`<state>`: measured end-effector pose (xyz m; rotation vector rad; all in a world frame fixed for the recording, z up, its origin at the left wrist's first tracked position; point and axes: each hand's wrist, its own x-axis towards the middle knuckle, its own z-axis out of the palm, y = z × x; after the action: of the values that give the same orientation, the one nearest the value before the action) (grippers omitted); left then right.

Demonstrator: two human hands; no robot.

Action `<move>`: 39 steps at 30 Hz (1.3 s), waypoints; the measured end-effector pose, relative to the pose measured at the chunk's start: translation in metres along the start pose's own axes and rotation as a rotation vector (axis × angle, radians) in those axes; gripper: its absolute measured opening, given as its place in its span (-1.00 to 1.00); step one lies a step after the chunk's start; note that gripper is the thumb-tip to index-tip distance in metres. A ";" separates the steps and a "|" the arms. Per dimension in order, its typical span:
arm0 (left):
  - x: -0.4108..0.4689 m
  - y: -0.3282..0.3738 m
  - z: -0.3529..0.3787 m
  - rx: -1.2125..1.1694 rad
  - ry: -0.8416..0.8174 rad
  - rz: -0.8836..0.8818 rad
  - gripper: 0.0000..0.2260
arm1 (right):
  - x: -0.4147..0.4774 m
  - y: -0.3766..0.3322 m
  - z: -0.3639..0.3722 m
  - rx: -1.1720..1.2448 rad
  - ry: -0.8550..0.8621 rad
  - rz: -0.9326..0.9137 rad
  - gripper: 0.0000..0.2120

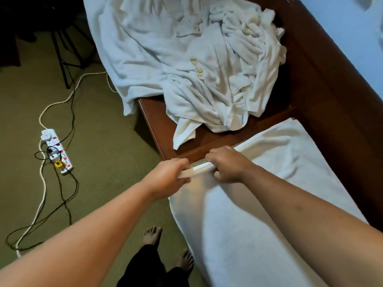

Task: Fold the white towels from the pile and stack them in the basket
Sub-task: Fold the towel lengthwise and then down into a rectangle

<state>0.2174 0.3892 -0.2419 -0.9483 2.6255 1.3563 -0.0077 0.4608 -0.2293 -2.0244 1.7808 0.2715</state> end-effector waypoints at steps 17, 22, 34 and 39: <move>-0.079 0.076 0.080 0.244 -0.399 0.032 -0.78 | -0.178 0.122 0.001 -0.628 -0.117 0.452 -0.64; -0.117 0.106 0.137 0.232 -0.446 0.054 -0.66 | -0.246 0.134 0.040 -0.536 -0.181 0.653 -0.48; -0.152 0.069 0.173 -0.166 0.058 -0.448 -0.81 | -0.338 0.050 0.110 0.248 -0.079 1.191 -0.31; -0.117 0.048 0.162 -0.593 0.097 -0.683 -0.29 | -0.333 -0.079 0.132 0.888 0.189 1.283 -0.76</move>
<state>0.2485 0.5900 -0.2723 -1.7819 1.6444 1.8881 0.0350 0.8230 -0.1928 -0.1778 2.4366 -0.3284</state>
